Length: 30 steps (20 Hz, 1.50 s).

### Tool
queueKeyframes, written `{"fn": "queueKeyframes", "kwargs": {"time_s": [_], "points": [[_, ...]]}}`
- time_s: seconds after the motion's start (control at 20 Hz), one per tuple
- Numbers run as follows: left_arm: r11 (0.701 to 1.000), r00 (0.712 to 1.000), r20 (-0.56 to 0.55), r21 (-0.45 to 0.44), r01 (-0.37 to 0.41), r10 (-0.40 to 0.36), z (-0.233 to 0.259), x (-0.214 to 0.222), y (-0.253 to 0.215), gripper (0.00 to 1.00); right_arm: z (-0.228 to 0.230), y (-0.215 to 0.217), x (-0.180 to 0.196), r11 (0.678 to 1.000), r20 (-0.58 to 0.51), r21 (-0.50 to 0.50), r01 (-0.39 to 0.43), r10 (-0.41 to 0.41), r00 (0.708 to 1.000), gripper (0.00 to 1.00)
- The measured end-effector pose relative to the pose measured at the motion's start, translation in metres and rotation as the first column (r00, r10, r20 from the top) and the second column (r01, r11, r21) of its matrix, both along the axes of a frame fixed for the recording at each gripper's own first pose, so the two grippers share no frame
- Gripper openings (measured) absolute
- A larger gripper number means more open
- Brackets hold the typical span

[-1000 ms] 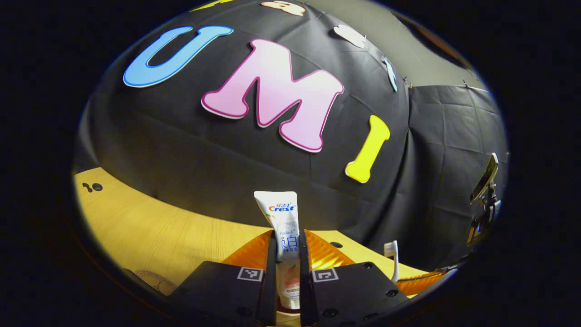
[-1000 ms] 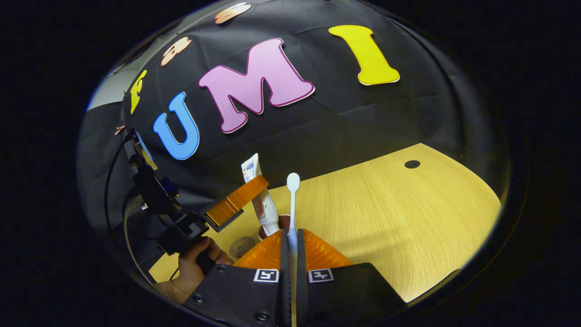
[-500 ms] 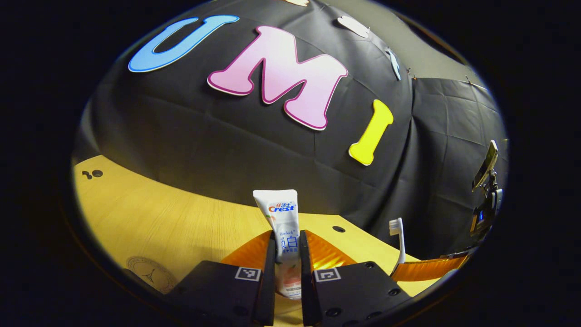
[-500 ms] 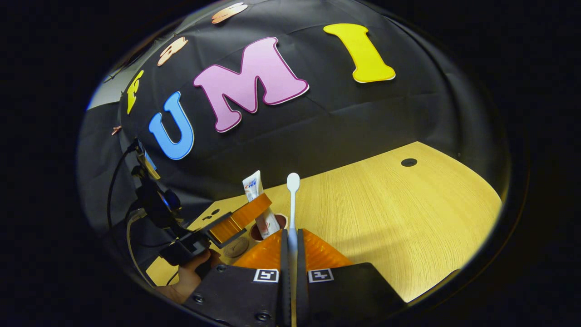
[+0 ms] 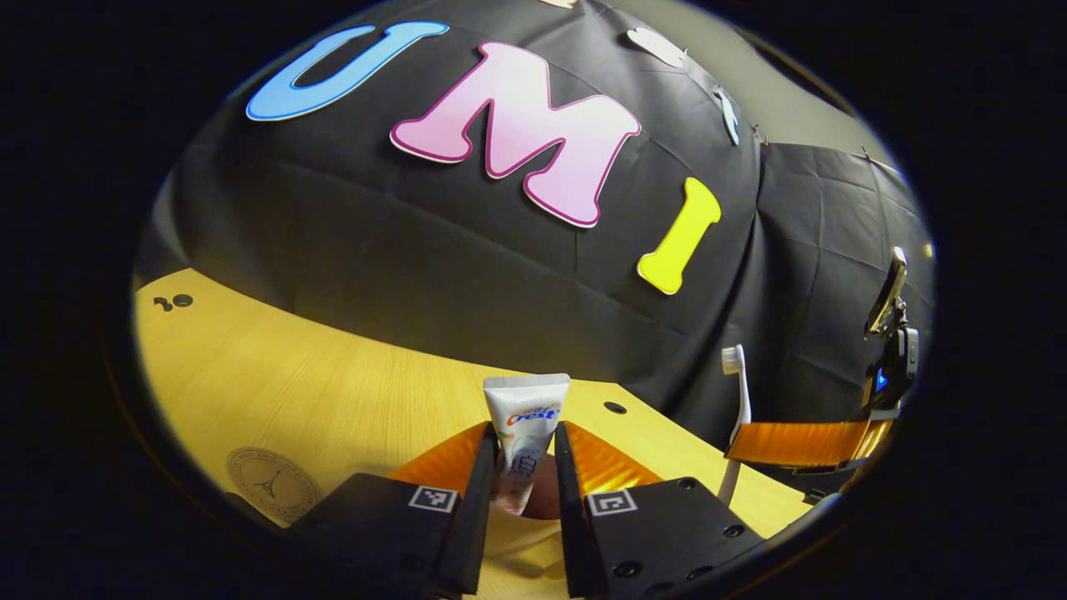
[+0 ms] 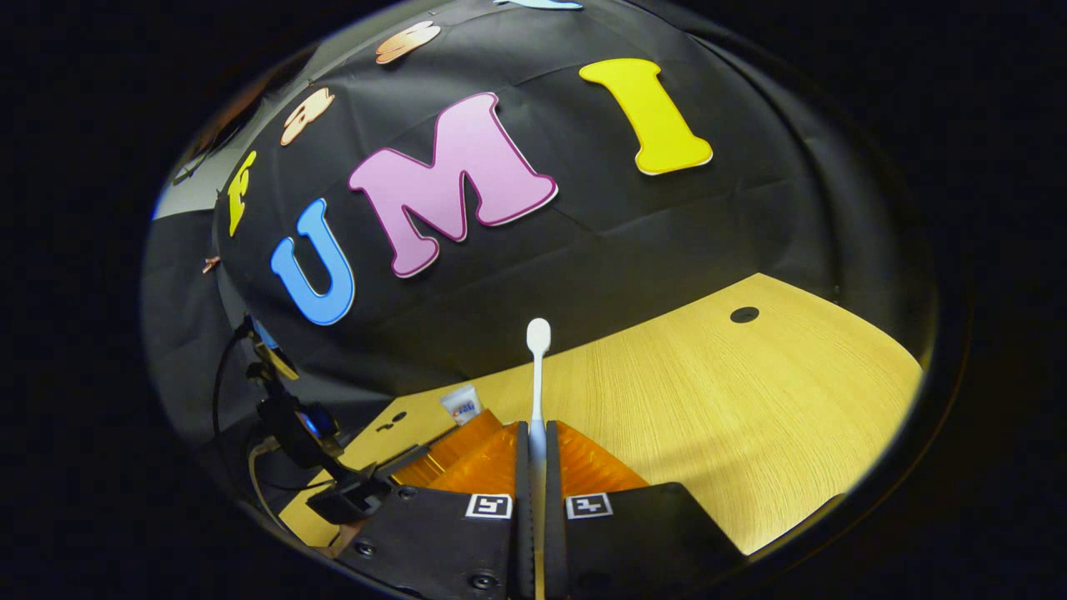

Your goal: Put the toothbrush and toothpaste on the desktop into the cup, then pick up the cup and place it on the coaster on the desktop.

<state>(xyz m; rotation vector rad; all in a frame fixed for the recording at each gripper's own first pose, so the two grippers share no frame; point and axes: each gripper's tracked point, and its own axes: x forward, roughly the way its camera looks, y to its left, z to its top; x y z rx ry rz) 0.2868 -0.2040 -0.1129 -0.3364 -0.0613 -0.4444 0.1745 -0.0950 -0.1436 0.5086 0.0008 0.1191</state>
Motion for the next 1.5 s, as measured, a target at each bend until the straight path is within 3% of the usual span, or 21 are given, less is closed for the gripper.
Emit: {"fn": "queueKeyframes", "kwargs": {"time_s": [0.05, 0.1, 0.2, 0.25, 0.3, 0.65, 0.9, 0.95, 1.0, 1.15, 1.2, 1.25, 1.35, 1.4, 1.5], "points": [[1.000, 1.000, 0.002, -0.001, -0.004, 0.004, 0.002, -0.004, 0.003, 0.43, 0.008, 0.000, 0.001, 1.000, 0.018, 0.008, 0.004, -0.004, 1.000, 0.09], [1.000, 1.000, 0.002, -0.009, -0.003, 0.003, 0.004, -0.009, 0.006, 0.36, 0.015, 0.000, 0.002, 1.000, 0.036, 0.016, 0.005, -0.006, 0.999, 0.09], [1.000, 1.000, -0.002, -0.026, -0.003, 0.003, 0.005, -0.021, 0.012, 0.58, 0.029, 0.002, 0.006, 0.999, 0.068, 0.031, 0.008, -0.010, 0.998, 0.08], [0.999, 1.000, -0.007, -0.033, -0.005, 0.004, 0.006, -0.026, 0.016, 0.39, 0.035, 0.003, 0.010, 0.999, 0.083, 0.036, 0.009, -0.012, 0.997, 0.09], [0.999, 1.000, -0.013, -0.041, -0.006, 0.006, 0.004, -0.031, 0.020, 0.48, 0.041, 0.004, 0.013, 0.999, 0.098, 0.041, 0.010, -0.014, 0.995, 0.09], [0.991, 0.987, -0.145, -0.106, -0.078, 0.062, -0.035, -0.073, 0.061, 0.48, 0.069, 0.023, 0.040, 1.000, 0.228, 0.026, -0.013, 0.007, 0.974, 0.08], [0.978, 0.965, -0.235, -0.144, -0.149, 0.113, -0.065, -0.098, 0.085, 0.48, 0.058, 0.025, 0.064, 0.999, 0.238, 0.023, 0.026, -0.031, 0.971, 0.08], [0.976, 0.963, -0.242, -0.147, -0.160, 0.121, -0.067, -0.100, 0.088, 0.48, 0.057, 0.025, 0.069, 0.999, 0.239, 0.024, 0.034, -0.039, 0.970, 0.14], [0.975, 0.961, -0.247, -0.149, -0.167, 0.127, -0.070, -0.103, 0.092, 0.48, 0.055, 0.026, 0.073, 0.999, 0.240, 0.031, 0.038, -0.044, 0.970, 0.09], [0.973, 0.956, -0.254, -0.137, -0.185, 0.146, -0.075, -0.110, 0.102, 0.48, 0.038, 0.034, 0.084, 0.999, 0.207, 0.032, 0.038, -0.044, 0.977, 0.08], [0.971, 0.954, -0.252, -0.133, -0.200, 0.162, -0.075, -0.110, 0.106, 0.48, 0.029, 0.037, 0.087, 0.999, 0.192, 0.026, 0.039, -0.044, 0.981, 0.14], [0.969, 0.953, -0.249, -0.136, -0.208, 0.170, -0.074, -0.111, 0.109, 0.48, 0.024, 0.039, 0.087, 0.999, 0.180, 0.021, 0.041, -0.044, 0.983, 0.09], [0.965, 0.952, -0.253, -0.152, -0.214, 0.172, -0.076, -0.112, 0.112, 0.48, 0.011, 0.043, 0.089, 0.999, 0.158, 0.010, 0.044, -0.045, 0.986, 0.09], [0.964, 0.952, -0.253, -0.157, -0.216, 0.173, -0.077, -0.112, 0.114, 0.48, 0.005, 0.043, 0.089, 0.999, 0.148, 0.001, 0.053, -0.053, 0.988, 0.14], [0.964, 0.951, -0.249, -0.149, -0.222, 0.180, -0.080, -0.113, 0.118, 0.48, -0.003, 0.044, 0.087, 0.997, 0.134, -0.024, 0.067, -0.063, 0.989, 0.09]]}}
